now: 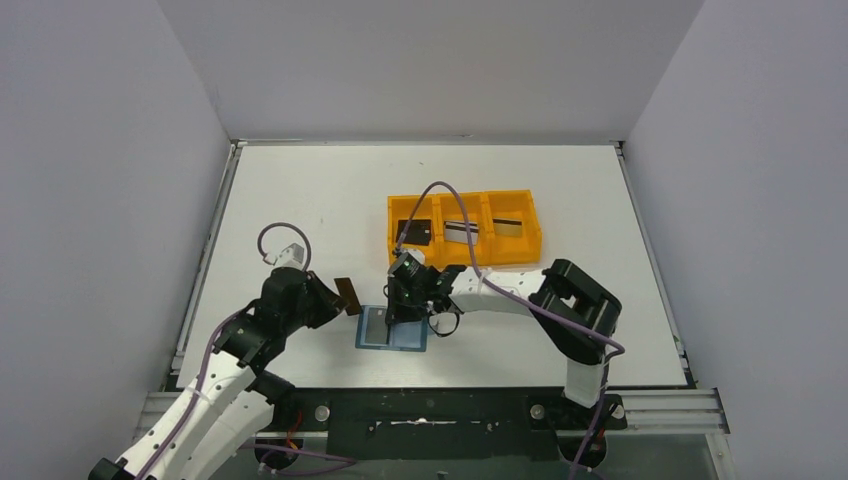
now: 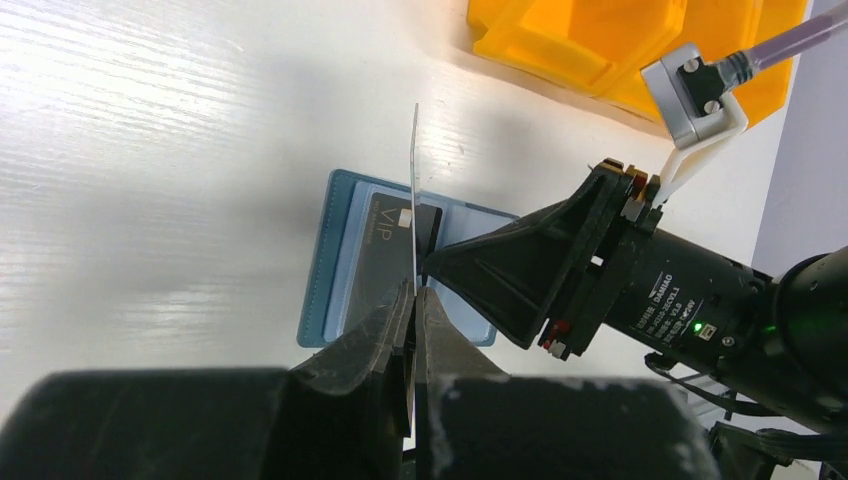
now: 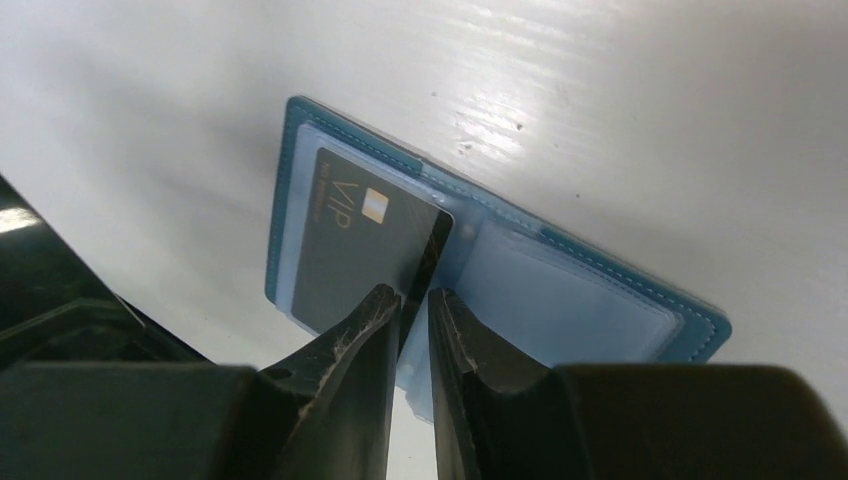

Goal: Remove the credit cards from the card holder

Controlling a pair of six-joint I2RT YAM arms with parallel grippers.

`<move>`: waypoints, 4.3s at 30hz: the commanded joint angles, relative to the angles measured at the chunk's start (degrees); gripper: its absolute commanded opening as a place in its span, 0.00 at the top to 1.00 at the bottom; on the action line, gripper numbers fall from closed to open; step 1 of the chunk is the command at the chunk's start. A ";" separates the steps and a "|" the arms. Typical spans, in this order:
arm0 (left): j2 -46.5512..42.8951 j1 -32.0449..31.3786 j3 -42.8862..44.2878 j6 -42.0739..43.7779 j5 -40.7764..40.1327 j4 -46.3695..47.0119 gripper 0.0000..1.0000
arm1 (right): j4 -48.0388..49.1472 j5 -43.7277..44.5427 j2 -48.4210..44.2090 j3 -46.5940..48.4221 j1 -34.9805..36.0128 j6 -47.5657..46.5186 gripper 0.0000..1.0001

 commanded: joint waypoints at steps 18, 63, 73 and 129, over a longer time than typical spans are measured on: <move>1.87 0.35 -1.66 4.62 15.17 16.16 1.00 | 3.05 12.98 -20.63 -10.63 -0.93 0.95 0.76; 2.80 1.47 -8.22 -5.96 34.79 44.89 1.00 | 53.71 -23.22 -30.24 -29.81 -11.77 8.41 0.78; 2.80 3.26 -8.56 -6.41 35.91 43.91 1.00 | 56.03 -25.50 -29.76 -30.20 -12.27 9.33 0.94; -11.67 5.43 7.73 25.19 -14.12 2.56 0.11 | 6.91 10.09 1.38 13.49 -11.52 -97.80 1.00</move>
